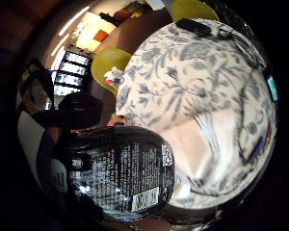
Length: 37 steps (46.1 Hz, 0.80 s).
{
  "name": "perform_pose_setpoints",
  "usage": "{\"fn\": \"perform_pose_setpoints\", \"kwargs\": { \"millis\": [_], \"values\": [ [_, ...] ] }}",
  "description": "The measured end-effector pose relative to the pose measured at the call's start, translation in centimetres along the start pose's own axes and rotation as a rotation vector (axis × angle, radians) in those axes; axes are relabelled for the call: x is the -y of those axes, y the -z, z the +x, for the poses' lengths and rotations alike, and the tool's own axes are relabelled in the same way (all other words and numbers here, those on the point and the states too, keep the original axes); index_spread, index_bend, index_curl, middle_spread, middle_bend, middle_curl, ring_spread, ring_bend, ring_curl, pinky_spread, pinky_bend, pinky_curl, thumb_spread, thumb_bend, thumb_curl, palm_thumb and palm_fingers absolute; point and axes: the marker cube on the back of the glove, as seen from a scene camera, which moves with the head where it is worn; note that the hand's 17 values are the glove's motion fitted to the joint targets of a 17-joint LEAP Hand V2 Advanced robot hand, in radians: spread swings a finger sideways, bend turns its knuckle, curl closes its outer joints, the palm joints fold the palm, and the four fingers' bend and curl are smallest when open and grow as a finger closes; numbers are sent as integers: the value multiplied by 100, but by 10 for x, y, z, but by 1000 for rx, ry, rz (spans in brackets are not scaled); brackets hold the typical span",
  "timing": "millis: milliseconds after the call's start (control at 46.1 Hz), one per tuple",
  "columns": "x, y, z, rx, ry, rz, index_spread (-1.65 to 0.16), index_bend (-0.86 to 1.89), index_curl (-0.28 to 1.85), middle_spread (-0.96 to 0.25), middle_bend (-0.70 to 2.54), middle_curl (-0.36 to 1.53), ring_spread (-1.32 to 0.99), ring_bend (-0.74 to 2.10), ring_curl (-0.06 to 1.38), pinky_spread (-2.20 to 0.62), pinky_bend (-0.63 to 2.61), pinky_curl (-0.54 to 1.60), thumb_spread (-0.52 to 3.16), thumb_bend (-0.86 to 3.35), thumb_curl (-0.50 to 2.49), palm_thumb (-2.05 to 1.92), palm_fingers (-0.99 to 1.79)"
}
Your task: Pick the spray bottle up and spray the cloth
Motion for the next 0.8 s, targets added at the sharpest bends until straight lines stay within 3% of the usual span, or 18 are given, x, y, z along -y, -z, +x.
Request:
{"fn": "perform_pose_setpoints", "kwargs": {
  "millis": [217,434,803],
  "values": [
    [27,-52,67,49,48,103,-26,21,67,-13,66,60,-16,70,49,-21,45,43,57,-2,85,104,132],
    [51,-64,74,85,119,230,-27,22,68,-14,65,60,-16,70,49,-22,45,43,54,-3,86,103,132],
    [98,-69,85,11,117,300,-27,23,69,-15,66,59,-17,70,50,-23,45,42,50,-3,86,100,134]
  ]
}}
